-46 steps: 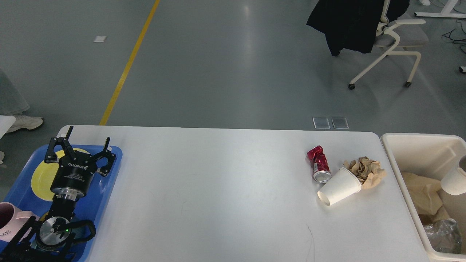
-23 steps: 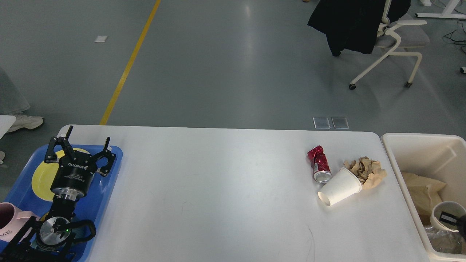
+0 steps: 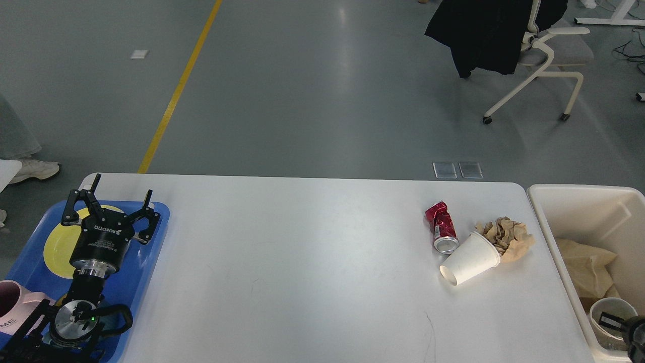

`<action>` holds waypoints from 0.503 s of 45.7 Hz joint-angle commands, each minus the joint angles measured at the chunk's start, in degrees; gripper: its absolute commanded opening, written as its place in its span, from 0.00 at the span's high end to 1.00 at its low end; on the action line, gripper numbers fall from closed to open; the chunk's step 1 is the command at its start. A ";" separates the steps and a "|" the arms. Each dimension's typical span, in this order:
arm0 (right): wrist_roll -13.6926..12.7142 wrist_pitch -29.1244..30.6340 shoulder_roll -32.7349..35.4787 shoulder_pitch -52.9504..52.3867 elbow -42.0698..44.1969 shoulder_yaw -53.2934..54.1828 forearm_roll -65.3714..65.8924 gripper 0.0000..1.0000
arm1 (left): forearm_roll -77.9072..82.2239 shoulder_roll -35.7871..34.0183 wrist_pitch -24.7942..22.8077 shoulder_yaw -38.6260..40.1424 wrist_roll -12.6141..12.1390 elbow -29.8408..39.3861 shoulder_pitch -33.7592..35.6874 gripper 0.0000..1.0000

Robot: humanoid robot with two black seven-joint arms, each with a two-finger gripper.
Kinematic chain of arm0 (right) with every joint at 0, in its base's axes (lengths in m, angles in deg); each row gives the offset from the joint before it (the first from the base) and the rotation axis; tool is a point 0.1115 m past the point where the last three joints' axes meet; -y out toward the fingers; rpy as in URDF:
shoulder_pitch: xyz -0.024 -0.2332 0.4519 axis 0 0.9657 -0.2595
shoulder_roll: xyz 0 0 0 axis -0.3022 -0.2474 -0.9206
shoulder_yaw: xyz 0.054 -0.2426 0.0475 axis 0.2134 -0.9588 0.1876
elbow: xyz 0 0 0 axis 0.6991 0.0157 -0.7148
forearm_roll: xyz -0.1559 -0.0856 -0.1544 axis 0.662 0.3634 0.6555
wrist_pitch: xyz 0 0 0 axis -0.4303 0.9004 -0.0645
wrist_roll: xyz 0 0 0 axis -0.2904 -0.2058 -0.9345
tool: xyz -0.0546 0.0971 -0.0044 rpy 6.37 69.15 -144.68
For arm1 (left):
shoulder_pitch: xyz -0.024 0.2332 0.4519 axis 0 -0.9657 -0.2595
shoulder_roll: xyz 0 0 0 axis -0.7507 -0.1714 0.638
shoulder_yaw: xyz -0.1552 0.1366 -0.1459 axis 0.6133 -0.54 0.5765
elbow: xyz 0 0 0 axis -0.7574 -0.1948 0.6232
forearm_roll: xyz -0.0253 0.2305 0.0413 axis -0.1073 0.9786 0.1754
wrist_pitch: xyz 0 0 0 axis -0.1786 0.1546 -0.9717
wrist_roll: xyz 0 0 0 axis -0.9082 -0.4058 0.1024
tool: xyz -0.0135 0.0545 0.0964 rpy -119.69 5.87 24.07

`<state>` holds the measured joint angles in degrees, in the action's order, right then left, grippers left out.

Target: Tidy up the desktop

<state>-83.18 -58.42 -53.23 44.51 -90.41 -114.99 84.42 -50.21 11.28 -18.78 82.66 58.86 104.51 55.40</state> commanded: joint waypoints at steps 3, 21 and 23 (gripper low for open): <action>-0.03 -0.37 -0.10 0.22 0.05 -0.05 0.01 0.83 | 0.00 0.00 -0.01 0.00 0.00 -0.02 0.01 0.04; 0.24 -5.20 -0.28 -0.04 -0.21 -0.05 0.01 0.00 | -0.09 0.00 0.07 0.00 0.00 -0.02 0.01 0.04; 0.24 -5.55 -0.28 -0.04 -0.21 -0.14 0.01 0.00 | 0.00 0.00 0.07 0.00 0.00 -0.02 0.01 0.04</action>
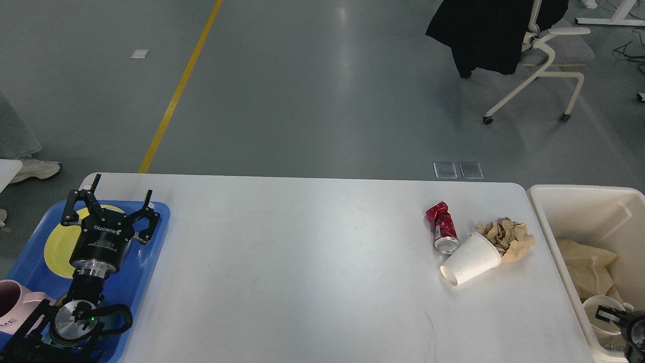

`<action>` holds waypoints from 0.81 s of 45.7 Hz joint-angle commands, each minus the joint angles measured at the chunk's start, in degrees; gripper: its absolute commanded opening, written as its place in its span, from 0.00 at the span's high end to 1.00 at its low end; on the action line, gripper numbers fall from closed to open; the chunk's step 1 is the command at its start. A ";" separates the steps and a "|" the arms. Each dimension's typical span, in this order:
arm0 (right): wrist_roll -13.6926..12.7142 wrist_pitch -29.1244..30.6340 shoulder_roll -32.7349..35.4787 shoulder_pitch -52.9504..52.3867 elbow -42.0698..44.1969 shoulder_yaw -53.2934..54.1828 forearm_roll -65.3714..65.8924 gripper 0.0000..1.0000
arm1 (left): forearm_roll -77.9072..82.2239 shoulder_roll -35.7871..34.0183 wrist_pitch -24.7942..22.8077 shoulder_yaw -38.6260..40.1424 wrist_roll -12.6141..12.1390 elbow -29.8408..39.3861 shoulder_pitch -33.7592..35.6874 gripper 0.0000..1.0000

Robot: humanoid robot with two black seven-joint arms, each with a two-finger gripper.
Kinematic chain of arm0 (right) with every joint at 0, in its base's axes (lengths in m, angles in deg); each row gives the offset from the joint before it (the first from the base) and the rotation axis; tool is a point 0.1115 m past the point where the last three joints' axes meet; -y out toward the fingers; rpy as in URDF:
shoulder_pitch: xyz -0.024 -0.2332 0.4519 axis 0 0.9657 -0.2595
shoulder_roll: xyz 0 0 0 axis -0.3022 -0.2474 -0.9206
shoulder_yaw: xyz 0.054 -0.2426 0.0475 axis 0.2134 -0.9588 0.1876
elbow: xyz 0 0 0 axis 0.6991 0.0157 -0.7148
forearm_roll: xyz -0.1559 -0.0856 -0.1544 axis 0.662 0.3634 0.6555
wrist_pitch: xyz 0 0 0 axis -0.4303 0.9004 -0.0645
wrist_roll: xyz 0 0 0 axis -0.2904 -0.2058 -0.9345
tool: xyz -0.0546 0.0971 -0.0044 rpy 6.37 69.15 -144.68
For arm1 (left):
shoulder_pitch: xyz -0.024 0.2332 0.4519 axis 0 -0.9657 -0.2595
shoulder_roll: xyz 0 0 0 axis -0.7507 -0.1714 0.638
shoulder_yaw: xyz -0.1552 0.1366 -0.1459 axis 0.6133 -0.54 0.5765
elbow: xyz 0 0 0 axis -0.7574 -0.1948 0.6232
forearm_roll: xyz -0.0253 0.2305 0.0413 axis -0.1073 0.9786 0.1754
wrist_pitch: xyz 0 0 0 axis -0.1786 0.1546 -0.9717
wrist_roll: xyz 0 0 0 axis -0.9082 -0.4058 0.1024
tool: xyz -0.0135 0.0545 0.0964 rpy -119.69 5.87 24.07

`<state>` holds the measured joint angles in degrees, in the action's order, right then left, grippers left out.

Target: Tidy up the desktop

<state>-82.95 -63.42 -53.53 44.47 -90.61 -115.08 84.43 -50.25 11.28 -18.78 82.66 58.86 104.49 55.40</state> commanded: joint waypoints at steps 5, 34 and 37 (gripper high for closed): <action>0.01 -0.64 0.10 -0.01 -0.01 -0.05 -0.01 0.00 | -0.05 0.00 -0.02 0.00 0.00 0.00 0.01 0.04; -6.41 20.97 18.29 -47.26 -37.43 -11.46 15.64 0.00 | 0.04 0.00 0.07 0.00 -0.09 0.00 0.01 0.04; -6.84 25.80 17.86 -56.14 -42.53 -17.08 15.64 0.00 | 0.04 0.09 -0.02 0.00 -0.09 0.00 0.01 0.04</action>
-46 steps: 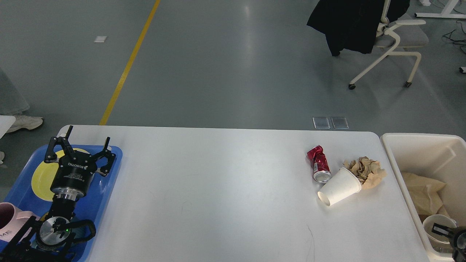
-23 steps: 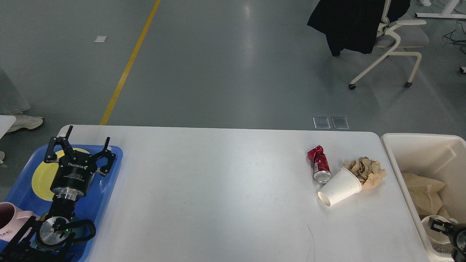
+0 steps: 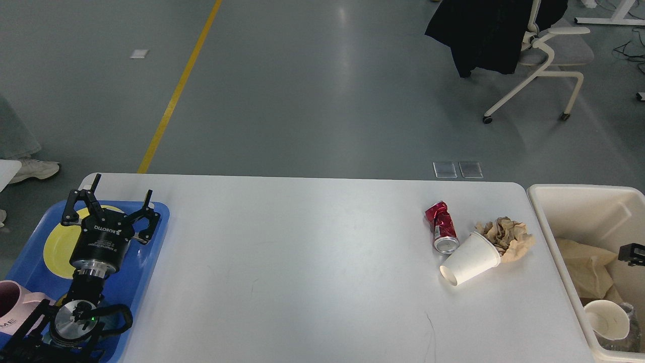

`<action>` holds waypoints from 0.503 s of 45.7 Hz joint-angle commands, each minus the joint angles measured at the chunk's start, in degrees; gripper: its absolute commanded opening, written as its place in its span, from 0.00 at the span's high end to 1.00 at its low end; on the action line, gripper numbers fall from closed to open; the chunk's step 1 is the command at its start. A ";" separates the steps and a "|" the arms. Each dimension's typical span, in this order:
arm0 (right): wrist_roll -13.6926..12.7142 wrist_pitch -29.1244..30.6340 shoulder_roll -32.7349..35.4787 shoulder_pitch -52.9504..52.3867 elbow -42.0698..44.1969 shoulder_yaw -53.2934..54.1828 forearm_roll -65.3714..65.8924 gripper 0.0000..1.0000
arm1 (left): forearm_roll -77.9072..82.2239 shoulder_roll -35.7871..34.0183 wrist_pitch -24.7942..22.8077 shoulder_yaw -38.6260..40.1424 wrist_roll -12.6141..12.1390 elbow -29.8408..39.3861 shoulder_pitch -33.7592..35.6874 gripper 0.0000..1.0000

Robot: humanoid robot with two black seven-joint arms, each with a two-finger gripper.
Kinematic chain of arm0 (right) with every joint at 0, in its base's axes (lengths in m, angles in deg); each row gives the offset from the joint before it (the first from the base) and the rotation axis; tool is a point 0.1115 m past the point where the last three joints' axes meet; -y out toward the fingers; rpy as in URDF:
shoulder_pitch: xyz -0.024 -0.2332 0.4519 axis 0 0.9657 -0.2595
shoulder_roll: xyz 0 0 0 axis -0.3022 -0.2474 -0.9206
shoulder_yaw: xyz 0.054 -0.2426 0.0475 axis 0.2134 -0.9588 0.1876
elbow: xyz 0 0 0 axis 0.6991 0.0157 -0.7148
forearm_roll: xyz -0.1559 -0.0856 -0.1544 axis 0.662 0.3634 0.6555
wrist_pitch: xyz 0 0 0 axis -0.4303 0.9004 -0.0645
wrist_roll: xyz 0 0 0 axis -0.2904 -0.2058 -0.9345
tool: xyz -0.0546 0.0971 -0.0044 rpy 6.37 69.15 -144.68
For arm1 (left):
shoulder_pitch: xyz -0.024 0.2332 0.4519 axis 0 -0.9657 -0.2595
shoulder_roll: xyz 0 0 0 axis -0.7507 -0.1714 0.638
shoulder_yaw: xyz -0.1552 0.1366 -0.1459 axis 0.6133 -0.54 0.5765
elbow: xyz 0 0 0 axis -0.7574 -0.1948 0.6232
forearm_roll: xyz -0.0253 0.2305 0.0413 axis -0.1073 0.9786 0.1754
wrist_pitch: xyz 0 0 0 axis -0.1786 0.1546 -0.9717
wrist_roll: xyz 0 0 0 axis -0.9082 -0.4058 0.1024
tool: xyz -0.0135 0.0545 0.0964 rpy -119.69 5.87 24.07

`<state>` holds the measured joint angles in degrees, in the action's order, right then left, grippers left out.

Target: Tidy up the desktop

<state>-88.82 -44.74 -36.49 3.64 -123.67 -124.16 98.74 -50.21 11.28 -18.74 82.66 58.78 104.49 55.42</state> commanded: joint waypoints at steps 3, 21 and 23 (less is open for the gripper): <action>-1.06 13.00 -0.84 -23.83 -13.17 -12.31 1.25 0.00 | 0.00 0.09 0.03 0.00 -0.02 0.00 -0.01 0.04; -1.06 33.15 -14.38 -59.97 -38.83 -18.47 0.28 0.00 | 0.00 0.09 -0.05 0.00 0.07 0.00 -0.01 0.04; -1.06 32.63 -14.74 -63.05 -42.25 -18.82 -0.51 0.00 | 0.00 0.01 -0.05 0.00 0.07 0.00 -0.01 0.04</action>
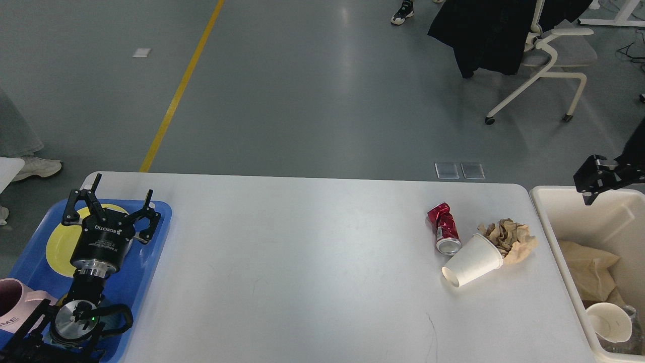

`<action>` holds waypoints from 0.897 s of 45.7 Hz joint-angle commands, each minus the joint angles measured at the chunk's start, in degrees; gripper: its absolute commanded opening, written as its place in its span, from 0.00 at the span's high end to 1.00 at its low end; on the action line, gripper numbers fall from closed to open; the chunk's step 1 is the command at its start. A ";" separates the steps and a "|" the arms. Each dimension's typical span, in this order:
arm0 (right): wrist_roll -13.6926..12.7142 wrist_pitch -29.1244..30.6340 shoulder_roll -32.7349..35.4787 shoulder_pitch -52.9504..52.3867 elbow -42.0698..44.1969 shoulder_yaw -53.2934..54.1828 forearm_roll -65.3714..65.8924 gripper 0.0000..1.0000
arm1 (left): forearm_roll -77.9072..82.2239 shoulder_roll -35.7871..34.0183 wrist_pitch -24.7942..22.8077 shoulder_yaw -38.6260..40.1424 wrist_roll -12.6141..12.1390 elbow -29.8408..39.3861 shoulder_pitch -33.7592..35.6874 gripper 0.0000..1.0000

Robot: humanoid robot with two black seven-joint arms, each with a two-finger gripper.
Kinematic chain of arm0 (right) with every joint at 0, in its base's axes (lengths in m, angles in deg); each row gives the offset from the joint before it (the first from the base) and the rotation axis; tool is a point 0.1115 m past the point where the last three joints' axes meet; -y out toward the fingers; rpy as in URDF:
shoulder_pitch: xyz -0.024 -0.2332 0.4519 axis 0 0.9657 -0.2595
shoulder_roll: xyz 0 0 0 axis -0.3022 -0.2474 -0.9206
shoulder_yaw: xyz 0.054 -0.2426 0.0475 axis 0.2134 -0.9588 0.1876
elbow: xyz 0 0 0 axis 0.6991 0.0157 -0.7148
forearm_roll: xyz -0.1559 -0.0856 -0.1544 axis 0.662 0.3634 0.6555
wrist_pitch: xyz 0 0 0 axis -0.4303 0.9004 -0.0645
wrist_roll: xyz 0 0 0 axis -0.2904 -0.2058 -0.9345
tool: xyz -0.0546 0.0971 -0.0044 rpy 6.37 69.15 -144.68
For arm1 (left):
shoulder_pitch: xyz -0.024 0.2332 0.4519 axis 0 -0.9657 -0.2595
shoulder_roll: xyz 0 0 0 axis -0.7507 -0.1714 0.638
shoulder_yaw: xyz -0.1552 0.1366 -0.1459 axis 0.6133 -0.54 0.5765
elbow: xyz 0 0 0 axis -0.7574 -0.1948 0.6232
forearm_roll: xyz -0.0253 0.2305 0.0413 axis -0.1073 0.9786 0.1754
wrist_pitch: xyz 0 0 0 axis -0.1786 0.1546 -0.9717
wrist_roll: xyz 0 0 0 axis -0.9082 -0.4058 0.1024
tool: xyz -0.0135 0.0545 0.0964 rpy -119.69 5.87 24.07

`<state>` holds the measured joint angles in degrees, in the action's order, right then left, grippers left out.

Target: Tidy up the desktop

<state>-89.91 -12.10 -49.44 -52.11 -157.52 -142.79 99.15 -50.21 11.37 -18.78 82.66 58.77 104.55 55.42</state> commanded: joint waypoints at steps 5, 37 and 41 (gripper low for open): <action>0.29 -0.45 -3.10 -14.85 -16.49 -2.73 -6.01 0.00 | -0.09 -0.09 -0.01 0.00 0.09 -0.06 -0.01 0.04; 1.17 -12.30 -6.62 -11.46 -19.41 -2.66 -9.79 0.01 | 0.00 0.00 -0.01 0.00 0.09 -0.06 -0.01 0.04; 1.09 -17.67 -6.36 -4.17 -16.78 -1.42 -17.69 0.01 | 0.00 0.00 -0.01 0.00 0.09 0.03 -0.01 0.04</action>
<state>-88.74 -22.94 -55.95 -64.86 -177.29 -145.90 89.28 -50.21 11.34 -18.73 82.67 58.85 104.50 55.41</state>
